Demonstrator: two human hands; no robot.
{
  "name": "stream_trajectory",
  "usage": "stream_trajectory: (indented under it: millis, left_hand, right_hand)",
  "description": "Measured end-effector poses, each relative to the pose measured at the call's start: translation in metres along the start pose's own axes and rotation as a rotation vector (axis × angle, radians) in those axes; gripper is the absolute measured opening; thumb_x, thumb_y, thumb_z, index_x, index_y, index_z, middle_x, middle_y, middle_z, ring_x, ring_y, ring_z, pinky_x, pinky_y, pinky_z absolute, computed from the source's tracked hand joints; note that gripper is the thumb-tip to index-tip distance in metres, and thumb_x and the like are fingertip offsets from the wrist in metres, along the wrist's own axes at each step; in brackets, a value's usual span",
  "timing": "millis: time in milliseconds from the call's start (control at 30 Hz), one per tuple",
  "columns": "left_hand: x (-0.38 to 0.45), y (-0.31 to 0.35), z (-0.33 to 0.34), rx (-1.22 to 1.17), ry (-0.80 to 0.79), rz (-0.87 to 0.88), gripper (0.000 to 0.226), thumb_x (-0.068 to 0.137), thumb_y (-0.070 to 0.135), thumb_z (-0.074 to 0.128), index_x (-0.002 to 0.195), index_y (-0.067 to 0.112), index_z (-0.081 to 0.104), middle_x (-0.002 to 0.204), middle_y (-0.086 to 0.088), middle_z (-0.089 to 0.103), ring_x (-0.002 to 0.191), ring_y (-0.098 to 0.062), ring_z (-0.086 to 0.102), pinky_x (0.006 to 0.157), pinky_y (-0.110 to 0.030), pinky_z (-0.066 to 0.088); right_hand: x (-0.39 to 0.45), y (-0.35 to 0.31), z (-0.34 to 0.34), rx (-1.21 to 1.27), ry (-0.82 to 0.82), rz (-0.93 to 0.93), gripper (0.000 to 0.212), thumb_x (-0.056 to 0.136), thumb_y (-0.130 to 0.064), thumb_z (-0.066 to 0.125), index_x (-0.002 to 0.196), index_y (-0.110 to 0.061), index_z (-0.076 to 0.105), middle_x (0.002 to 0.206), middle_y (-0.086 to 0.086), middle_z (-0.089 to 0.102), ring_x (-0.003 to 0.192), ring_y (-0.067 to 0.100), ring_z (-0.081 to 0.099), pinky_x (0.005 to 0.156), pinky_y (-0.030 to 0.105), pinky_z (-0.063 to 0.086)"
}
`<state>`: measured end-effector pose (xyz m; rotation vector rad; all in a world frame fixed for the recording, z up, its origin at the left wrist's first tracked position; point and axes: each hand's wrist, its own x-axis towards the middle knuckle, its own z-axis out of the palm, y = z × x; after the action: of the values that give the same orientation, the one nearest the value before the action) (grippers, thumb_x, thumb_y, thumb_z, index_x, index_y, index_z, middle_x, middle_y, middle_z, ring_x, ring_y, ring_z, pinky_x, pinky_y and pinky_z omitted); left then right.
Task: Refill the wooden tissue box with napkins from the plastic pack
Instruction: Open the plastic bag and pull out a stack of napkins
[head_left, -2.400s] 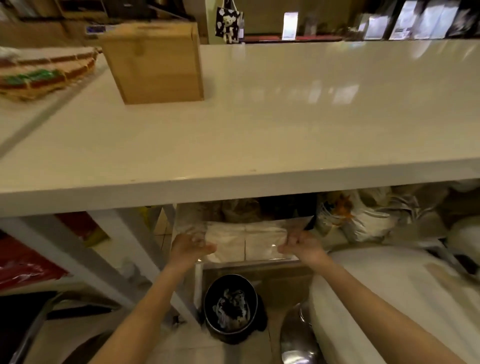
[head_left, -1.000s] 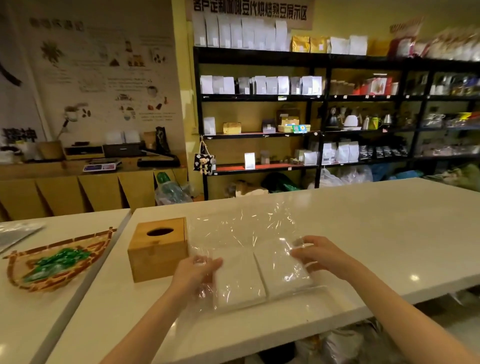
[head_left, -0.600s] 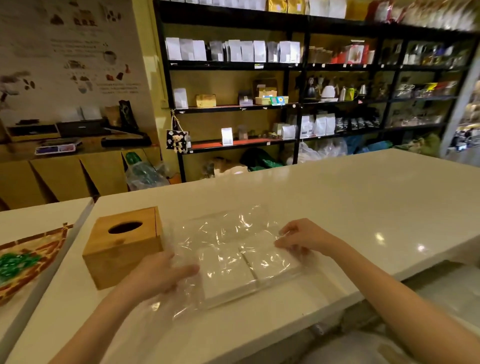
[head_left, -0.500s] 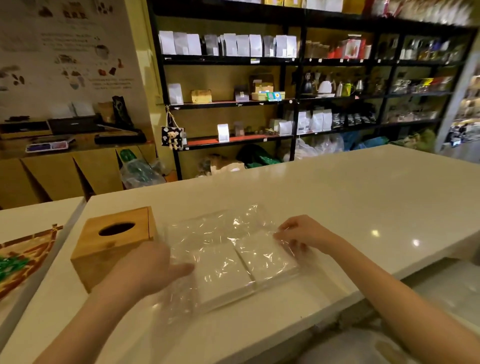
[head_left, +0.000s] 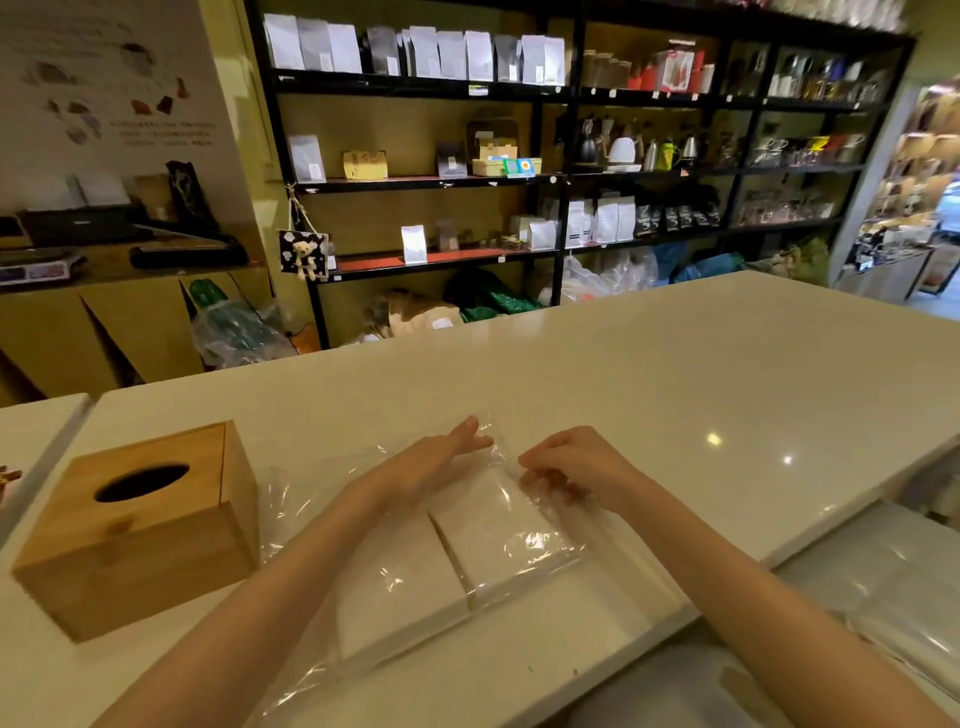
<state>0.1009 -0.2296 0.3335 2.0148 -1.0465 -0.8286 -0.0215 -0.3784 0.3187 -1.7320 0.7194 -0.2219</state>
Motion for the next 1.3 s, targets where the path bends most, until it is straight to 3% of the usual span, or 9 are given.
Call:
stream_trajectory:
  millis: [100,233,400,600,733,933,1067,1200,1300]
  left_hand:
    - [0.0,-0.007,0.001,-0.144,-0.061,-0.034,0.069,0.087,0.064,0.008,0.135,0.028,0.044,0.146,0.01,0.036,0.13,-0.003,0.029,0.109,-0.024,0.013]
    - [-0.001,-0.004,0.002,-0.304,-0.09,-0.082,0.074,0.09,0.055,-0.003,0.143,0.014,0.03,0.15,0.002,0.032,0.137,-0.009,0.029,0.104,-0.017,0.015]
    - [0.007,-0.014,0.001,-0.337,-0.139,-0.09,0.08,0.087,0.061,-0.005,0.143,0.015,0.028,0.152,0.002,0.029,0.137,-0.008,0.028,0.115,-0.023,0.01]
    - [0.008,-0.016,0.001,-0.351,-0.151,-0.095,0.082,0.086,0.063,-0.003,0.142,0.015,0.032,0.149,0.005,0.032,0.136,-0.008,0.03,0.113,-0.022,0.013]
    - [0.009,-0.014,-0.006,-0.406,-0.11,-0.084,0.077,0.089,0.062,0.01,0.125,0.012,0.055,0.13,-0.001,0.057,0.121,-0.015,0.051,0.108,-0.026,0.032]
    - [-0.024,-0.014,-0.028,0.006,0.078,0.023,0.037,0.092,0.036,0.044,0.104,0.01,0.067,0.097,0.0,0.07,0.091,-0.014,0.064,0.083,-0.027,0.046]
    - [-0.052,-0.027,-0.042,0.056,0.137,-0.031,0.029,0.092,0.03,0.046,0.103,0.012,0.065,0.087,-0.002,0.07,0.078,-0.012,0.063,0.075,-0.026,0.046]
    - [-0.074,-0.037,-0.048,0.013,0.242,-0.033,0.025,0.094,0.032,0.042,0.104,0.019,0.061,0.083,0.001,0.068,0.073,-0.01,0.063,0.072,-0.026,0.046]
    - [-0.084,-0.042,-0.046,-0.098,0.335,-0.02,0.022,0.095,0.036,0.037,0.098,0.03,0.058,0.081,0.002,0.07,0.067,-0.006,0.065,0.073,-0.028,0.049]
  right_hand:
    - [0.005,0.001,0.005,0.007,0.004,0.014,0.018,0.07,-0.013,0.075,0.077,0.003,0.071,0.058,0.012,0.064,0.044,0.021,0.049,0.044,0.024,0.034]
    - [0.007,0.0,0.011,0.12,0.001,0.033,0.009,0.072,0.002,0.074,0.072,-0.003,0.066,0.041,0.006,0.059,0.028,0.013,0.048,0.035,0.016,0.039]
    - [0.0,-0.001,0.009,0.209,0.028,-0.066,0.012,0.072,0.009,0.071,0.075,-0.001,0.065,0.06,0.016,0.064,0.037,0.01,0.058,0.036,0.015,0.041]
    - [-0.004,-0.007,0.001,0.086,0.049,-0.246,0.014,0.07,0.004,0.075,0.072,-0.007,0.069,0.048,-0.001,0.067,0.044,0.008,0.061,0.046,0.015,0.048]
    - [-0.011,-0.014,-0.008,0.068,0.03,-0.286,0.012,0.071,0.004,0.074,0.074,-0.007,0.069,0.052,0.001,0.068,0.045,0.01,0.062,0.048,0.017,0.051]
    - [-0.018,-0.019,-0.015,0.037,-0.011,-0.314,0.014,0.081,-0.001,0.066,0.082,-0.014,0.069,0.063,-0.001,0.069,0.052,0.009,0.062,0.054,0.02,0.052]
    - [-0.016,-0.03,-0.009,-0.167,-0.085,-0.293,0.021,0.087,-0.002,0.054,0.09,-0.018,0.067,0.074,0.001,0.062,0.07,0.013,0.059,0.064,0.023,0.049]
    - [-0.012,-0.042,0.025,-0.685,0.018,-0.404,0.032,0.087,-0.018,0.059,0.119,-0.019,0.056,0.119,0.006,0.052,0.118,0.024,0.044,0.093,0.032,0.039]
    - [-0.021,-0.058,0.067,-0.717,-0.142,-0.563,0.042,0.084,-0.031,0.063,0.125,-0.021,0.053,0.133,0.002,0.048,0.129,0.02,0.035,0.106,0.038,0.033]
